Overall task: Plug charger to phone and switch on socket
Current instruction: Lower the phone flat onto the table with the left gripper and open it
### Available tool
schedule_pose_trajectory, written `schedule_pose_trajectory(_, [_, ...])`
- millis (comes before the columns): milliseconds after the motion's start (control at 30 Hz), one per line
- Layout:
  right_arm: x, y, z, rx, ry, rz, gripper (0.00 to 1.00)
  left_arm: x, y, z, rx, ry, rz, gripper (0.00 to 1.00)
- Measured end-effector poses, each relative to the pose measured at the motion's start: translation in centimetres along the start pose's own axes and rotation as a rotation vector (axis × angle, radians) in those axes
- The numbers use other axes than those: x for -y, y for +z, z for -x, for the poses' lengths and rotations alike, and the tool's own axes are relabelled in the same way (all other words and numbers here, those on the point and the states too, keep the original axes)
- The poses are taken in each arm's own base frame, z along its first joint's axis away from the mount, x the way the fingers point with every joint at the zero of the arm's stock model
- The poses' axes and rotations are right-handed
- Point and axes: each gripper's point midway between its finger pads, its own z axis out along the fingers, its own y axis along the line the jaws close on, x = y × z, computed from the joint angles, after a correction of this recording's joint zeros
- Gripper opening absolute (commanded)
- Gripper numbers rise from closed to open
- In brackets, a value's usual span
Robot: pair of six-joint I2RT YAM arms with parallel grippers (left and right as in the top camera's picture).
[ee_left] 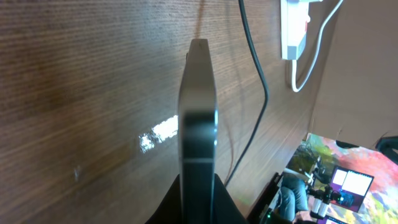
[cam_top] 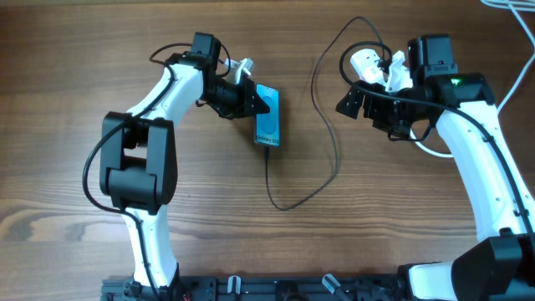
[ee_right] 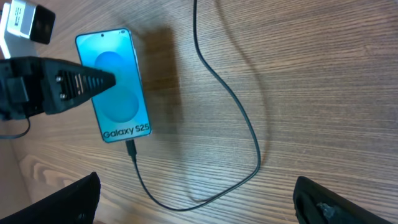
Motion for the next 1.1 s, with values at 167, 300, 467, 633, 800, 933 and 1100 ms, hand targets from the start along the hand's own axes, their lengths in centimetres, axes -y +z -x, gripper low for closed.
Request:
schedule_pose_trajectory(167, [0.0,0.0,0.0,0.000,0.000,0.000,1.00,-1.5,1.3,0.3,-0.009,-0.039,0.006,0.04])
schedule_pose_trajectory(300, [0.0,0.0,0.0,0.000,0.000,0.000,1.00,-3.3,2.7,-0.1,-0.038,-0.084,0.010,0.06])
schedule_pose_trajectory(467, [0.0,0.0,0.0,0.000,0.000,0.000,0.99,-3.4,2.8,0.0,-0.036,-0.084,0.016,0.08])
schedule_pose_trajectory(633, [0.0,0.0,0.0,0.000,0.000,0.000,1.00,-4.2,2.7,0.0,-0.032,-0.091,0.060,0.22])
schedule_pose_trajectory(800, [0.0,0.0,0.0,0.001,0.000,-0.001,1.00,-5.3,2.5,-0.1,-0.026,-0.111,0.132,0.36])
schedule_pose_trajectory(933, [0.0,0.0,0.0,0.001,0.000,0.000,1.00,-5.2,2.3,-0.1,-0.026,-0.115,0.145,0.45])
schedule_pose_trajectory(1100, [-0.1,0.0,0.3,0.013,-0.007,0.004,1.00,-5.4,1.8,-0.5,-0.035,-0.134,0.176,0.52])
